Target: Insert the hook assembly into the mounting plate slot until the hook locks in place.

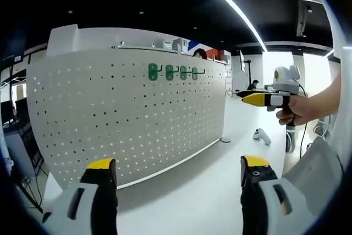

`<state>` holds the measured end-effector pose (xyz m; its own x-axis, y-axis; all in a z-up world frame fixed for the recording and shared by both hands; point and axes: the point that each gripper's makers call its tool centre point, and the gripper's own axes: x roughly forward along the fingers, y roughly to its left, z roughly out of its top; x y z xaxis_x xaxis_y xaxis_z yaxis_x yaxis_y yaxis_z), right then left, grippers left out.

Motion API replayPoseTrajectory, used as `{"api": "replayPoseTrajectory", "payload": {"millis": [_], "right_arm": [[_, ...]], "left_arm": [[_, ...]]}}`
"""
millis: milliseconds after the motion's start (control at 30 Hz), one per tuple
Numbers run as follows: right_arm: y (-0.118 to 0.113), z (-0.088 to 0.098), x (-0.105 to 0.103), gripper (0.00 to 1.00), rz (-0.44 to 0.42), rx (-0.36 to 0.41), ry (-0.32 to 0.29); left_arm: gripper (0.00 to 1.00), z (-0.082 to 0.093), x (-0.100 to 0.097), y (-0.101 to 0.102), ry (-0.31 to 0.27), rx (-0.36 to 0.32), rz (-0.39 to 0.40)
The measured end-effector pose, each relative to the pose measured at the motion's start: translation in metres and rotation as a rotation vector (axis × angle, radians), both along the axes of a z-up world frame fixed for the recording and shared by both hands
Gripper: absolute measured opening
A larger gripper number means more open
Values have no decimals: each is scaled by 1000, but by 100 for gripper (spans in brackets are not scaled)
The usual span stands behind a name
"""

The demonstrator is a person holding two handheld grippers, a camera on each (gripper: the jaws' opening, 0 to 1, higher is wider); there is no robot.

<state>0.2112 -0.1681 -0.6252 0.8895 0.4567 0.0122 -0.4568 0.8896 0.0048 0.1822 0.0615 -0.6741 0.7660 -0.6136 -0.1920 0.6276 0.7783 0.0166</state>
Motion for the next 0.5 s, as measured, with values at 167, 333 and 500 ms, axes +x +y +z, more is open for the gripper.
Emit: {"api": "replayPoseTrajectory", "payload": {"millis": [167, 333, 500], "right_arm": [[-2, -5, -7, 87, -7, 6, 8], [-4, -12, -14, 87, -10, 1, 18], [-8, -17, -24, 86, -12, -2, 26]], "left_arm": [[96, 0, -2, 2, -5, 7, 2], [95, -2, -6, 4, -6, 16, 9], [96, -6, -10, 8, -4, 28, 15]]}}
